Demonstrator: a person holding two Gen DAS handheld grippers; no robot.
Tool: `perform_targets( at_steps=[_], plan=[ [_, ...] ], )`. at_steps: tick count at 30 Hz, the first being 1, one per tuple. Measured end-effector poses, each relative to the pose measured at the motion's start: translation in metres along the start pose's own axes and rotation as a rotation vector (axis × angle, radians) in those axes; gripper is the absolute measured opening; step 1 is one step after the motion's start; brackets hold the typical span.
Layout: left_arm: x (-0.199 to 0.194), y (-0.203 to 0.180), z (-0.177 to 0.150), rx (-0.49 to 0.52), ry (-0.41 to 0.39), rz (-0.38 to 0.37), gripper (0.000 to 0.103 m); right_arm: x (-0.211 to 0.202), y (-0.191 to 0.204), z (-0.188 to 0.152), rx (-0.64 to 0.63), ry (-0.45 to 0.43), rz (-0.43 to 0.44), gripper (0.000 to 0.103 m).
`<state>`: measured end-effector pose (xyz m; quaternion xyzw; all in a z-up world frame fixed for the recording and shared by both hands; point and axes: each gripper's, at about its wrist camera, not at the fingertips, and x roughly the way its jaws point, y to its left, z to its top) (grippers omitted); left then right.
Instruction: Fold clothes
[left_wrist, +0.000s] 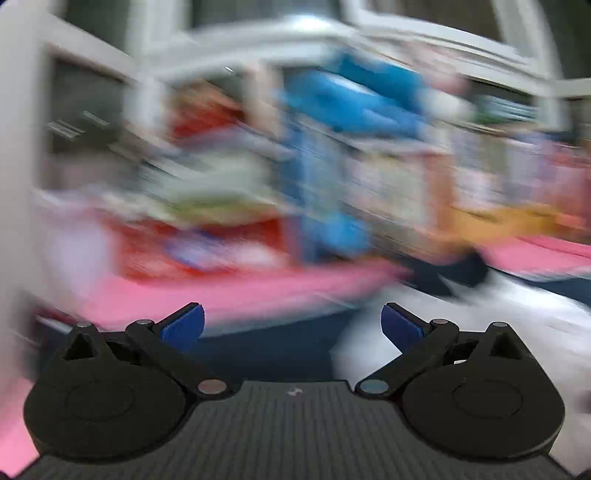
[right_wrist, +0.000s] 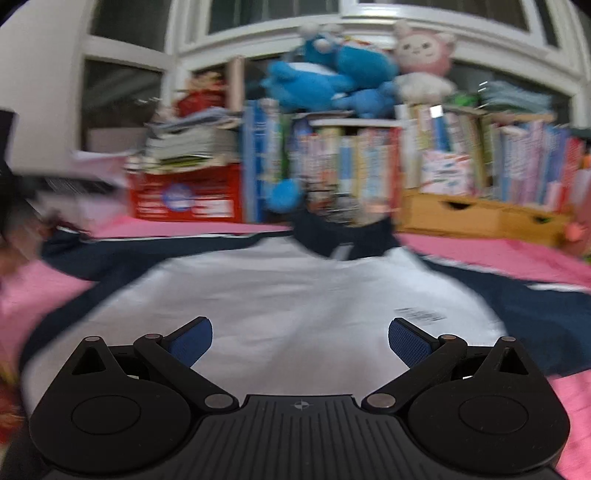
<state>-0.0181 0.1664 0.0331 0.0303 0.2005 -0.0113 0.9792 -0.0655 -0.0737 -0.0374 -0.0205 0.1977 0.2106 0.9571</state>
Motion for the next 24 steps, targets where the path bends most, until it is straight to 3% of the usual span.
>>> perform_targets(
  at_steps=[3,5,7,10,12,13,15,17,20,22,24],
  plan=[
    [0.02,-0.028,-0.029,0.073,0.123,-0.03,0.1,-0.001,0.007,-0.015,-0.045,0.037,0.0,0.103],
    [0.033,-0.026,-0.043,0.13,0.18,0.056,0.099,-0.002,-0.003,-0.029,-0.06,0.07,-0.062,0.103],
    [0.036,-0.005,-0.044,0.093,0.189,0.136,0.098,-0.013,-0.027,-0.043,-0.027,0.049,-0.157,0.103],
    [0.042,0.025,-0.044,0.08,0.221,0.363,0.096,-0.03,-0.081,-0.045,0.122,0.064,-0.343,0.103],
    [0.029,0.031,-0.046,0.09,0.213,0.443,0.09,-0.04,-0.098,-0.042,0.148,0.068,-0.462,0.103],
    [0.016,0.03,-0.047,0.077,0.193,0.419,0.09,-0.046,-0.097,-0.041,0.136,0.047,-0.463,0.103],
    [-0.017,0.022,-0.046,0.038,0.116,0.275,0.091,-0.059,-0.086,-0.041,0.115,-0.016,-0.366,0.103],
    [-0.047,0.004,-0.045,0.044,0.05,0.113,0.096,-0.066,-0.06,-0.044,0.085,-0.058,-0.202,0.103],
    [-0.064,-0.022,-0.053,0.099,0.032,-0.051,0.098,-0.067,-0.012,-0.051,-0.023,-0.073,0.046,0.103],
    [-0.061,-0.034,-0.062,0.157,0.058,-0.093,0.098,-0.062,0.018,-0.058,-0.151,-0.051,0.137,0.103],
    [-0.051,-0.038,-0.075,0.203,0.113,-0.068,0.098,-0.06,0.041,-0.068,-0.327,-0.054,0.147,0.103]
  ],
)
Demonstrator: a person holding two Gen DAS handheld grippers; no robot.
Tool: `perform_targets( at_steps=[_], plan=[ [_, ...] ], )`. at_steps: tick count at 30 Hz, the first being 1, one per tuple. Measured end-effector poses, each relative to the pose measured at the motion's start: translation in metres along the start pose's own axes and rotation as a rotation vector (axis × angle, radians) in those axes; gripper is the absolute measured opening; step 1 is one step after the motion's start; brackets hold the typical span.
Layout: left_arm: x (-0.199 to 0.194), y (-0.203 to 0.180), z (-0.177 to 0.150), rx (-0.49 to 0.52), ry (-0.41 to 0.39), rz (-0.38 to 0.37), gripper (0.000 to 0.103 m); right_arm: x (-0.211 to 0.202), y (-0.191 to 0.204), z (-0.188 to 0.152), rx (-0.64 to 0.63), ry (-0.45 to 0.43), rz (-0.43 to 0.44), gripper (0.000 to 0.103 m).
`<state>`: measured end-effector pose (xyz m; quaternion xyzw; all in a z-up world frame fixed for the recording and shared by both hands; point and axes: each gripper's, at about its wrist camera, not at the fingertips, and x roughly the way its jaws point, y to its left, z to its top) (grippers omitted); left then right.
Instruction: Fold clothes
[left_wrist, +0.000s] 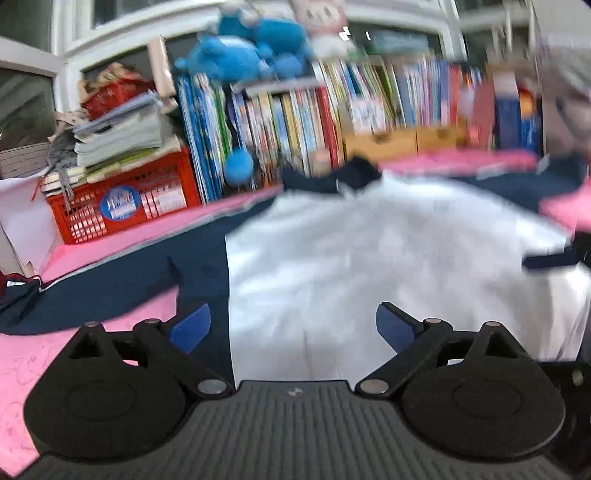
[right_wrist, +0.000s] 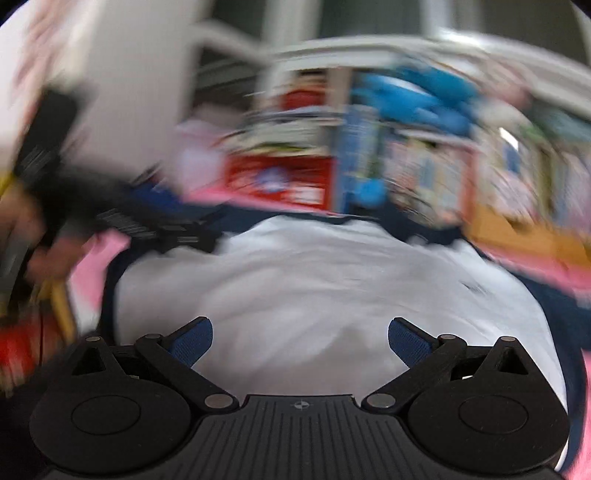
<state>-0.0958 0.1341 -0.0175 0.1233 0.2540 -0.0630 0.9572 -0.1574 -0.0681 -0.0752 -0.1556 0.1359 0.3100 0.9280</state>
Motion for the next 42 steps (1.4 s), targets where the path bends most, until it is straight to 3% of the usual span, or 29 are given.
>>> perform_targets(
  at_steps=[3,6,10,14,20,22,24,25,28,30,32,33,34,36,39,42],
  plan=[
    [0.001,0.018,-0.016,-0.059,0.03,0.021,0.1,0.006,0.011,-0.013,-0.195,0.062,-0.054,0.103],
    [-0.002,0.04,-0.022,-0.14,0.057,0.057,0.103,0.007,-0.017,-0.03,-0.199,0.137,-0.127,0.103],
    [-0.012,0.053,-0.031,-0.161,0.062,0.132,0.103,-0.002,-0.052,-0.054,-0.275,0.255,-0.318,0.103],
    [-0.022,0.052,-0.035,-0.165,0.067,0.16,0.103,-0.016,-0.075,-0.062,-0.199,0.346,-0.405,0.103],
    [-0.021,0.048,-0.036,-0.133,0.061,0.185,0.103,-0.055,-0.087,-0.056,0.051,0.269,-0.266,0.099],
    [-0.021,0.049,-0.036,-0.141,0.064,0.185,0.103,-0.065,-0.084,-0.056,0.091,0.28,-0.133,0.09],
    [-0.021,0.05,-0.037,-0.149,0.066,0.183,0.103,-0.07,-0.079,-0.059,0.134,0.29,0.006,0.09],
    [-0.022,0.05,-0.037,-0.154,0.066,0.182,0.103,-0.068,-0.076,-0.061,0.131,0.294,0.023,0.091],
    [-0.021,0.05,-0.036,-0.159,0.073,0.184,0.103,-0.047,-0.079,-0.069,0.151,0.318,-0.049,0.093],
    [-0.021,0.05,-0.036,-0.16,0.079,0.186,0.103,-0.028,-0.097,-0.08,0.304,0.325,-0.054,0.092],
    [-0.021,0.05,-0.035,-0.162,0.083,0.188,0.103,-0.016,-0.115,-0.092,0.509,0.332,-0.008,0.07],
    [-0.021,0.05,-0.035,-0.162,0.086,0.19,0.103,-0.009,-0.124,-0.096,0.624,0.353,0.041,0.039],
    [-0.022,0.049,-0.034,-0.16,0.089,0.195,0.103,-0.007,-0.129,-0.097,0.693,0.372,0.075,0.023],
    [-0.024,0.047,-0.033,-0.146,0.1,0.208,0.103,-0.02,-0.129,-0.087,0.671,0.372,0.065,0.012],
    [-0.03,0.039,-0.029,-0.1,0.102,0.216,0.103,-0.068,-0.138,-0.063,0.613,0.328,-0.031,0.009],
    [-0.037,0.035,-0.024,-0.074,0.068,0.204,0.103,-0.114,-0.163,-0.046,0.573,0.303,-0.188,0.009]
  ],
)
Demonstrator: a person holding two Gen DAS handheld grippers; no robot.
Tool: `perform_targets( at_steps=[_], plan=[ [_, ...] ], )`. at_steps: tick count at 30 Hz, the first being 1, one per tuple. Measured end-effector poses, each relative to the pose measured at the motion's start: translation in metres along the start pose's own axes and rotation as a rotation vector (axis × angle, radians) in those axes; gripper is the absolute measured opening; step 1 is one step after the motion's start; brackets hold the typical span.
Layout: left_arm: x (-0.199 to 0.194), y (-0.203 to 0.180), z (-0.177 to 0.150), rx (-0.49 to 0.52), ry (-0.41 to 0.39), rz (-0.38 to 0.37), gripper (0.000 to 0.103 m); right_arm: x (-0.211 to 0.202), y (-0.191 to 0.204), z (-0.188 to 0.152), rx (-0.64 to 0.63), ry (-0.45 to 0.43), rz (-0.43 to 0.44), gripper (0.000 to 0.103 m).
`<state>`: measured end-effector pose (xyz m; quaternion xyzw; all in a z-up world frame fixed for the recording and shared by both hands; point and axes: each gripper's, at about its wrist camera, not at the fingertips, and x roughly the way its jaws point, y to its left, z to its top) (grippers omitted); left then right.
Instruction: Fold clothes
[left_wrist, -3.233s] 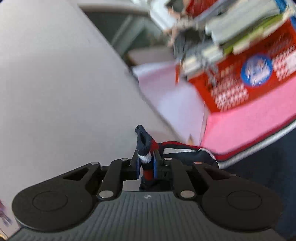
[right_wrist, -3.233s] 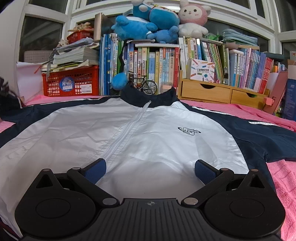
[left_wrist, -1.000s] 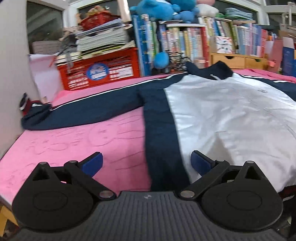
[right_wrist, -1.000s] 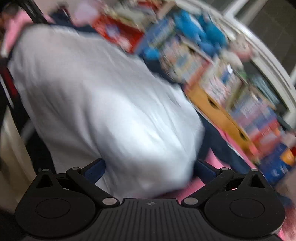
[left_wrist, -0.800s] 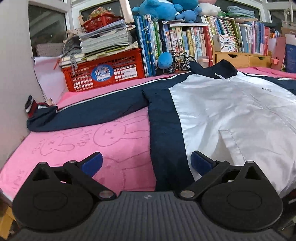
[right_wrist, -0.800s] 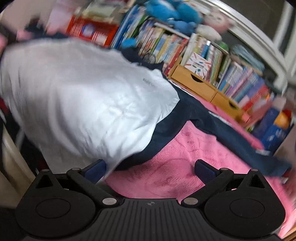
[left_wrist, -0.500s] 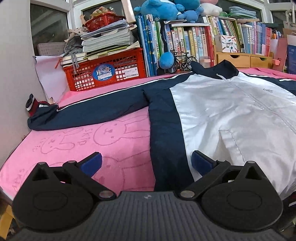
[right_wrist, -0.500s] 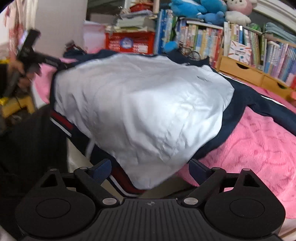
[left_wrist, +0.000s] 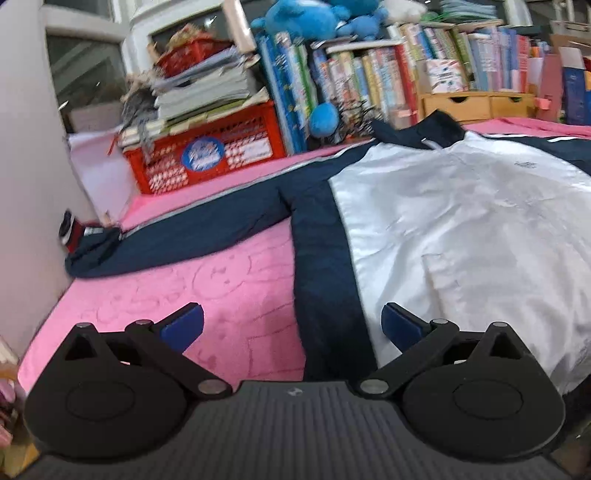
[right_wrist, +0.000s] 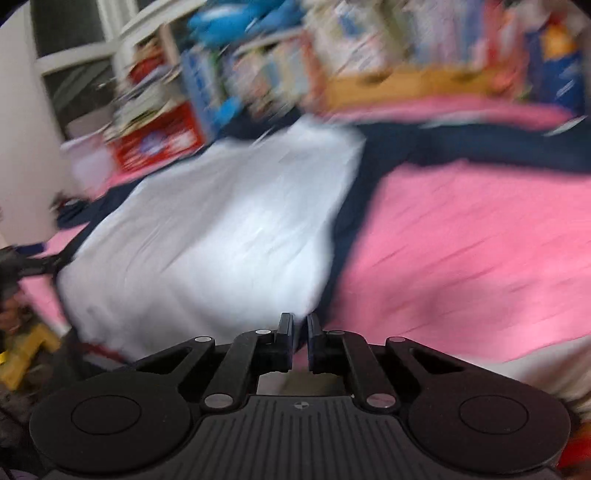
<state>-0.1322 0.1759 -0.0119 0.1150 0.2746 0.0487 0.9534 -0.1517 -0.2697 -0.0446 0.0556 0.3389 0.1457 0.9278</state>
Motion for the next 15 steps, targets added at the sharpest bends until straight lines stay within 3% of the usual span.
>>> perform_targets(
  at_steps=[3,5,7,10,15],
  plan=[
    [-0.002,0.001,0.01,-0.024,-0.036,-0.011,0.103,-0.015,-0.017,0.009,0.023,-0.004,-0.124,0.014],
    [0.001,0.001,0.021,-0.041,-0.061,-0.049,0.103,-0.015,-0.016,0.011,0.015,-0.026,-0.156,0.02],
    [0.007,-0.006,0.036,-0.039,-0.084,-0.092,0.103,-0.004,-0.001,0.023,-0.021,-0.059,-0.107,0.037],
    [0.022,-0.022,0.058,-0.031,-0.111,-0.136,0.103,0.029,0.031,0.056,-0.102,-0.067,-0.029,0.038],
    [0.059,-0.062,0.07,-0.033,-0.088,-0.192,0.103,0.13,0.095,0.125,-0.163,0.035,0.062,0.037]
  ],
)
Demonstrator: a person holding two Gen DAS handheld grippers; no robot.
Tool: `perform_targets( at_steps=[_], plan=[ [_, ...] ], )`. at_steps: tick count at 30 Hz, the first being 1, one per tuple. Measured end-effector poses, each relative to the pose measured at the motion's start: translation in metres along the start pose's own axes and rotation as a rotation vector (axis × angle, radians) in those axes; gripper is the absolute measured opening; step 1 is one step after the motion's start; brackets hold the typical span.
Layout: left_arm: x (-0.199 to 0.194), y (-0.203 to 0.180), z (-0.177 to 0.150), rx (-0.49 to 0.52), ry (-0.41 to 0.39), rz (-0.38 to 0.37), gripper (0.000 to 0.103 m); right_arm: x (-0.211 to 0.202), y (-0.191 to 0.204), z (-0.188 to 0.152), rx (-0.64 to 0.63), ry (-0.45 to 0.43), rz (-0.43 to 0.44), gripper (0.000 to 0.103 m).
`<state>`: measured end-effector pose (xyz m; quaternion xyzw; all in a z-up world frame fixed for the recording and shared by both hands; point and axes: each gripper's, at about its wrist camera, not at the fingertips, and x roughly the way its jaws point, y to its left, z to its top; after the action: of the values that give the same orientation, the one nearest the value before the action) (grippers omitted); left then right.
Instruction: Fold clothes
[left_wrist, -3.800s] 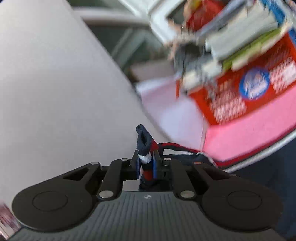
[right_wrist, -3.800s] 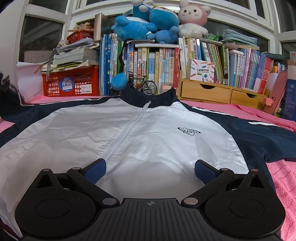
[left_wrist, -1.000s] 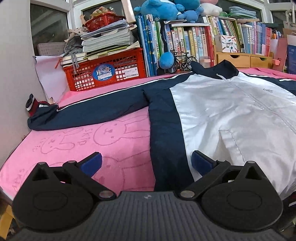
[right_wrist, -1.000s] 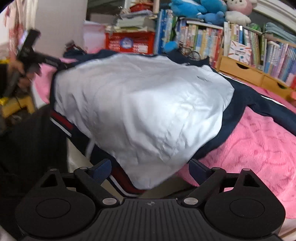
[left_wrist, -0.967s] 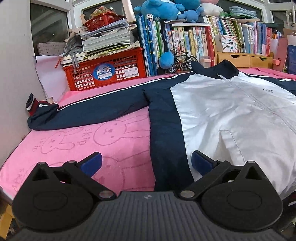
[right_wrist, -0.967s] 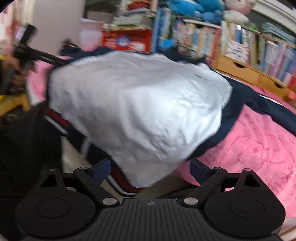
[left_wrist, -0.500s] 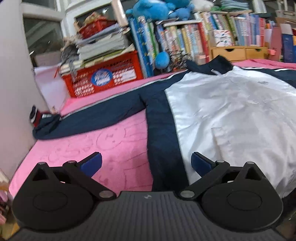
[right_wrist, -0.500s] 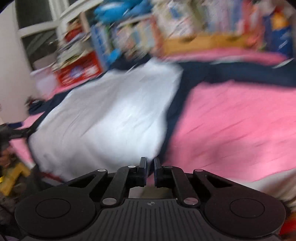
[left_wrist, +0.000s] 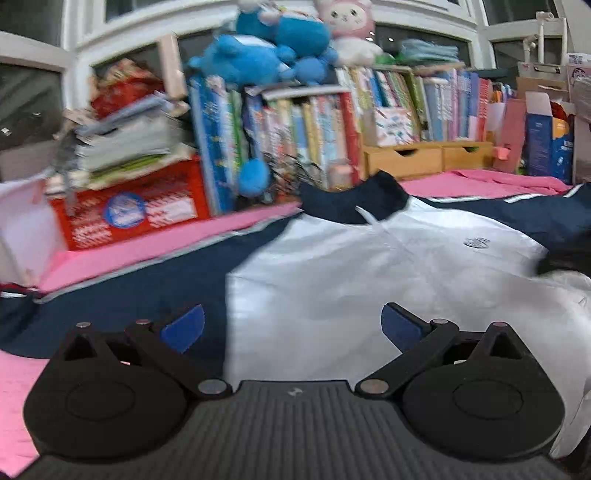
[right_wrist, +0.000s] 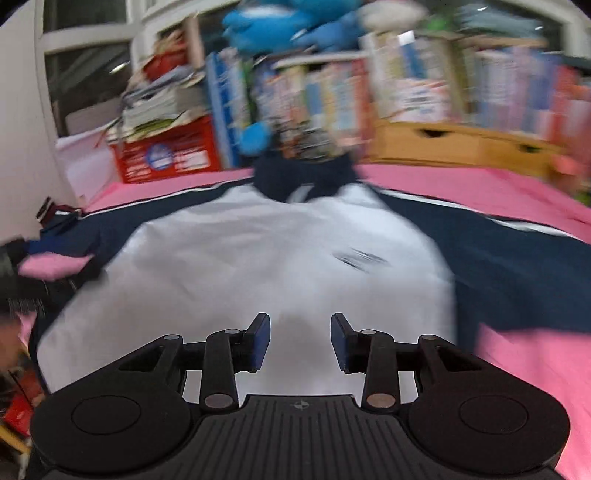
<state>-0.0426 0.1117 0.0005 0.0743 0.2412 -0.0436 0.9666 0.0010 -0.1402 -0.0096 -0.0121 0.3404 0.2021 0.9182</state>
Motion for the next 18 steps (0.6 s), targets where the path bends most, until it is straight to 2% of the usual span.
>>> perform_targets(
  at_steps=[4,7,10,12,15,17,18],
  plan=[
    [0.024,-0.013,-0.013,0.005,0.06,-0.005,0.103,0.091,0.012,0.049,-0.004,0.11,-0.046,0.034],
    [0.034,-0.011,-0.019,-0.018,0.097,-0.02,0.103,0.133,-0.001,0.082,-0.014,0.096,-0.137,0.034],
    [0.038,-0.003,-0.023,-0.073,0.117,-0.058,0.103,0.168,-0.03,0.112,0.071,0.099,-0.185,0.034],
    [0.041,0.001,-0.023,-0.099,0.126,-0.076,0.103,0.184,-0.042,0.122,0.077,0.08,-0.205,0.035],
    [0.04,-0.002,-0.025,-0.09,0.12,-0.07,0.103,0.206,-0.055,0.135,0.067,0.051,-0.246,0.04],
    [0.04,-0.002,-0.025,-0.095,0.118,-0.071,0.103,0.222,-0.059,0.141,0.06,0.024,-0.28,0.047],
    [0.039,-0.002,-0.026,-0.097,0.117,-0.07,0.103,0.231,-0.065,0.147,0.094,0.014,-0.284,0.054]
  ],
)
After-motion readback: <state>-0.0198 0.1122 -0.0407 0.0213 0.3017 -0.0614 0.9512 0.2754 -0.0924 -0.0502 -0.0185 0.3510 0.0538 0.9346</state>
